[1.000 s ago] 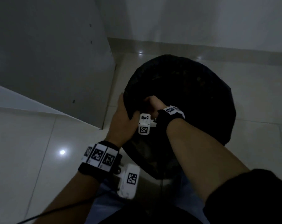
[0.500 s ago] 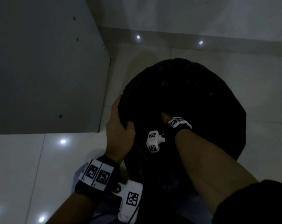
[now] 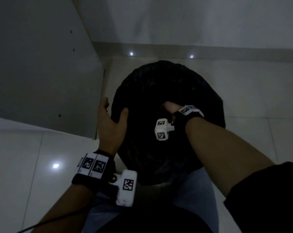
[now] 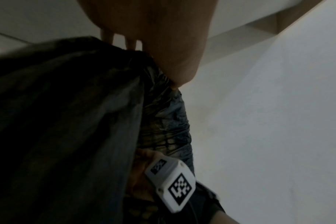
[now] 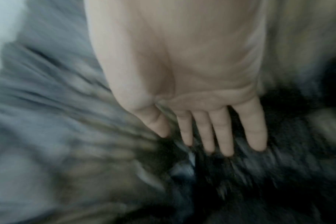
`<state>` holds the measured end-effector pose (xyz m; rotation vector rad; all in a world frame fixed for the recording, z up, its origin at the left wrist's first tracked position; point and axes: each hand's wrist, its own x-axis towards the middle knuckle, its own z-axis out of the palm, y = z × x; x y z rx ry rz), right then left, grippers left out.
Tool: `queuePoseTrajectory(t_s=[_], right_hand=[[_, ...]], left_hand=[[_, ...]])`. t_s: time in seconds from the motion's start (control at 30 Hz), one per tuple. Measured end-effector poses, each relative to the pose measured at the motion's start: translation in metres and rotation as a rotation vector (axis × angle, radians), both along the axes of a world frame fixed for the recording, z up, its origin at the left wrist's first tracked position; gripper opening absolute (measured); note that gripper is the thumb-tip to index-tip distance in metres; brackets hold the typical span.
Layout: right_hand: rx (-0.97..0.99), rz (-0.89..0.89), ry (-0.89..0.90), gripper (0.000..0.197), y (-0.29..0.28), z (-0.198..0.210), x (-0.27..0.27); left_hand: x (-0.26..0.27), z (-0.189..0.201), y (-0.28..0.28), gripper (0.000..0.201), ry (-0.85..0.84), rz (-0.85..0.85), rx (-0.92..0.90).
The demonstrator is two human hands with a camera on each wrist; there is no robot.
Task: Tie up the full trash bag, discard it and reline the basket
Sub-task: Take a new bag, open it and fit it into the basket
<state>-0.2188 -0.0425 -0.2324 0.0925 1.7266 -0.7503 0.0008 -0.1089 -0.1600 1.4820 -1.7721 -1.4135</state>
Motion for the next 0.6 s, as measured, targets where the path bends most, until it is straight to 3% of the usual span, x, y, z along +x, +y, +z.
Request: queuePoseTrajectory(t_s=[0.07,0.13,0.2,0.27,0.33,0.4,0.5,0.57,0.6], right_hand=[[-0.011,-0.001,-0.033,0.021,0.011,0.022,-0.007],[-0.028,0.059,-0.069,0.026,0.024,0.040,-0.008],[-0.048,0.111,-0.023,0.021,0.037,0.051,0.001],[-0.104,0.078,0.083,0.022,0.045,0.065,0.009],[-0.193,-0.021,0.289,0.023,0.055,0.081,0.016],[-0.219,-0.052,0.631,0.024,0.068,0.098,0.021],[-0.014,-0.093,1.116,0.039,0.094,0.114,0.037],[0.077,-0.216,1.197,0.052,0.110,0.115,0.050],[0.028,-0.291,1.105,0.057,0.117,0.112,0.053]], left_hand=[[0.012,0.008,0.016,0.077,0.032,0.091,0.060],[0.028,0.011,0.038,0.080,0.091,0.167,0.268],[0.042,0.008,0.059,0.071,0.119,0.068,0.555],[0.047,-0.006,0.068,0.078,0.116,-0.053,0.701],[0.043,-0.014,0.068,0.069,0.168,-0.007,0.678],[0.033,-0.010,0.064,0.055,0.182,0.066,0.552],[0.021,-0.005,0.057,0.044,0.111,0.119,0.406],[0.016,-0.001,0.053,0.047,0.079,0.160,0.398],[0.015,0.002,0.053,0.049,0.084,0.170,0.403]])
